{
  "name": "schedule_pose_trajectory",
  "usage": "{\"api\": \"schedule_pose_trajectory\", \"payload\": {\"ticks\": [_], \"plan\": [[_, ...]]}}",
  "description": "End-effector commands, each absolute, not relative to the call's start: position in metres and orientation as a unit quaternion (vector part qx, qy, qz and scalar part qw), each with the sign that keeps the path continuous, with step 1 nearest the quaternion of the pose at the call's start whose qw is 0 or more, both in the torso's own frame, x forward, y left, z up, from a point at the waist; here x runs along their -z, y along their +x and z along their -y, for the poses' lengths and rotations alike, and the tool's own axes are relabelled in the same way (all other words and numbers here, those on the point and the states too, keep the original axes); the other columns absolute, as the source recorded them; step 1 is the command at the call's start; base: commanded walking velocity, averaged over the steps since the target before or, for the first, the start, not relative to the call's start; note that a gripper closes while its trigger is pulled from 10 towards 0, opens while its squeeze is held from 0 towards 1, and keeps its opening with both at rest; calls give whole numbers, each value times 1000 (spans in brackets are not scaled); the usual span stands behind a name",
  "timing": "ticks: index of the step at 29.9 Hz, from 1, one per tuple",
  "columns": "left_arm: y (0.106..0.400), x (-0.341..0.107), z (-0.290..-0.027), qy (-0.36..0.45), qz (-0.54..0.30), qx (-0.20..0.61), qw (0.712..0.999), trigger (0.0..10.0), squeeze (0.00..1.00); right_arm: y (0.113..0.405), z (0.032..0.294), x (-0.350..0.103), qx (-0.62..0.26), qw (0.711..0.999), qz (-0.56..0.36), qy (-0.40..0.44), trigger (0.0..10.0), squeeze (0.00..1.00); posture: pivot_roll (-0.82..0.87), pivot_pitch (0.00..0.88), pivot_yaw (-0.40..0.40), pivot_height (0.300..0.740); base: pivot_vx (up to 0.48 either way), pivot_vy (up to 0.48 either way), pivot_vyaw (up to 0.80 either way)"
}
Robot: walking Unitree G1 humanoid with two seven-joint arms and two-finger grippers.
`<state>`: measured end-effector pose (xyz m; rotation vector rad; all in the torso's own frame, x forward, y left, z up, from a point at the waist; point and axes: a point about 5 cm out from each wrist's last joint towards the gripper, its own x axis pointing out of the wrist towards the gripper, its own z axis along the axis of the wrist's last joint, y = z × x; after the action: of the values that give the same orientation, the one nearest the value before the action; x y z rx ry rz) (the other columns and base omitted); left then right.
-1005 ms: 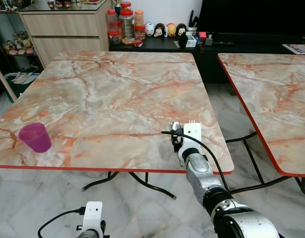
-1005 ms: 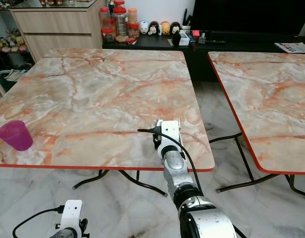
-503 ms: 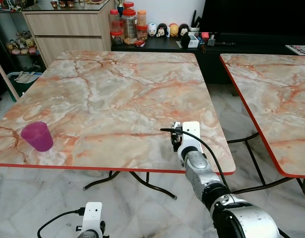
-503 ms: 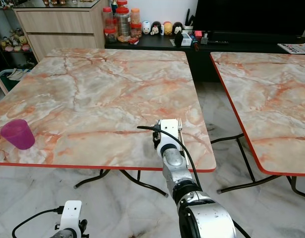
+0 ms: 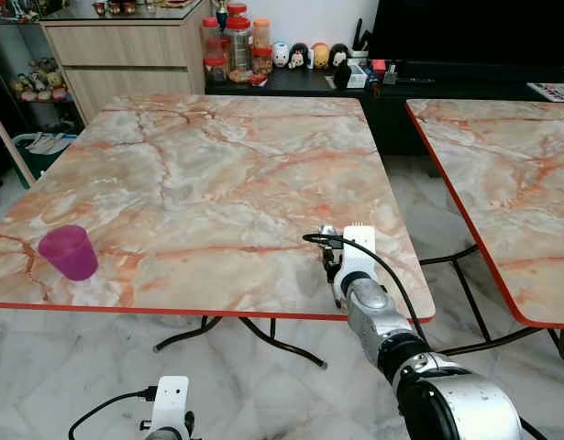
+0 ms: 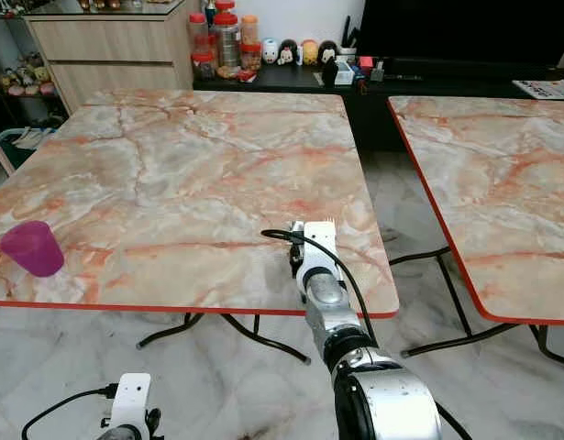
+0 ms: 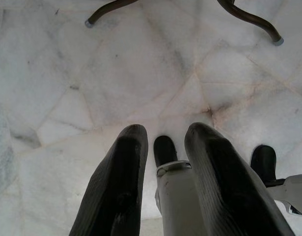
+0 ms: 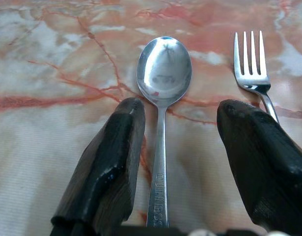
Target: Setting the table
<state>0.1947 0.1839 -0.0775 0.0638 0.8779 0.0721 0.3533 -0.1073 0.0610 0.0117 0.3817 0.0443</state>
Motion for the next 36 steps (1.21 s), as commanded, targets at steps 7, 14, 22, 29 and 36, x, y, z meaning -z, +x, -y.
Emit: {"api": "schedule_pose_trajectory", "payload": {"ticks": [7, 14, 22, 29, 36], "plan": [[193, 79, -181, 35, -433, -31, 900, 10000, 0, 349, 104, -54, -40, 976, -213, -6, 10000, 0, -76, 0, -17, 740, 0, 0, 0], [194, 79, -180, 35, -433, -28, 900, 10000, 0, 345, 107, -47, -41, 971, -235, -25, 10000, 0, -80, 0, -15, 740, 0, 0, 0], [193, 80, -178, 33, -437, -24, 899, 10000, 0, 342, 110, -42, -41, 967, -248, -35, 0, 0, -82, 0, -17, 740, 0, 0, 0], [194, 79, -177, 32, -436, -23, 899, 10000, 0, 342, 110, -42, -41, 967, -249, -36, 0, 0, -83, 0, -18, 740, 0, 0, 0], [196, 79, -175, 30, -436, -20, 899, 10000, 0, 342, 111, -42, -42, 967, -248, -36, 0, 0, -92, 0, -19, 740, 0, 0, 0]]}}
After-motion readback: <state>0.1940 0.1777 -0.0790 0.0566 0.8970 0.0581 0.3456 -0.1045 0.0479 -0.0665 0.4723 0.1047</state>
